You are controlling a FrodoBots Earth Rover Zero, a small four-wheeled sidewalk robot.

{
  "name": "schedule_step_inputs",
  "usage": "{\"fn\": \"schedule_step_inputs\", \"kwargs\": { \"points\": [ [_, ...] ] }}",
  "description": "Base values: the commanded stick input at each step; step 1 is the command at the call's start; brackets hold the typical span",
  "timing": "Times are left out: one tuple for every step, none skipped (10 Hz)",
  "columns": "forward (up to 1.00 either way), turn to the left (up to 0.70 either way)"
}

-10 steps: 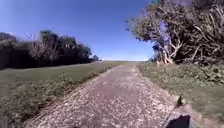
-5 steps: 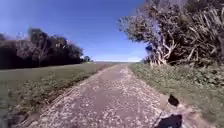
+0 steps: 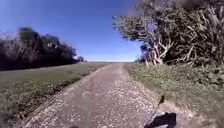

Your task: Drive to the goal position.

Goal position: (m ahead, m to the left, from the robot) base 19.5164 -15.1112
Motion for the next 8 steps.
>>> {"fn": "schedule_step_inputs", "kwargs": {
  "points": [
    [0.11,0.00],
    [0.10,0.00],
    [0.09,0.00],
    [0.07,0.00],
    [0.07,0.00],
    [0.07,0.00],
    [0.07,0.00],
    [0.07,0.00]
  ]
}}
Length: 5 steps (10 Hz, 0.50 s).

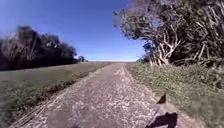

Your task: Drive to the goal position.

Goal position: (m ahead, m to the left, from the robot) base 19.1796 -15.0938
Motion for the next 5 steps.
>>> {"fn": "schedule_step_inputs", "kwargs": {
  "points": [
    [0.07,0.00],
    [0.07,0.00],
    [0.07,0.00],
    [0.07,0.00],
    [0.07,0.00]
  ]
}}
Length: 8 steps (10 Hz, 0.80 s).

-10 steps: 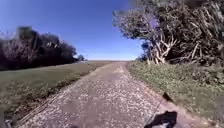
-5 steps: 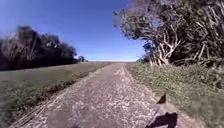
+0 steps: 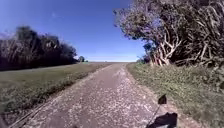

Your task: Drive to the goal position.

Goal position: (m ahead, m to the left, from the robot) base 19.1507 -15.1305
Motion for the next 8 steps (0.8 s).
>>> {"fn": "schedule_step_inputs", "kwargs": {
  "points": [
    [0.07,0.00],
    [0.07,0.00],
    [0.07,0.00],
    [0.07,0.00],
    [0.14,0.00],
    [0.28,0.00],
    [0.59,0.00],
    [0.70,-0.13]
  ]
}}
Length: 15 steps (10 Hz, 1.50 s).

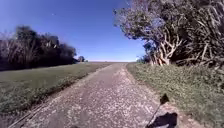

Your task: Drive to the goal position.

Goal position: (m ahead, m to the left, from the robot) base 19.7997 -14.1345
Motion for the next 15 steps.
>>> {"fn": "schedule_step_inputs", "kwargs": {
  "points": [
    [0.70,-0.33],
    [0.70,-0.34],
    [0.70,-0.34],
    [0.70,-0.34],
    [0.70,-0.34],
    [0.70,-0.31],
    [0.70,-0.25],
    [0.70,-0.09],
    [0.70,0.00],
    [0.70,0.00],
    [0.70,0.00],
    [0.70,0.00],
    [0.70,0.00],
    [0.70,0.00],
    [0.70,0.00]
  ]
}}
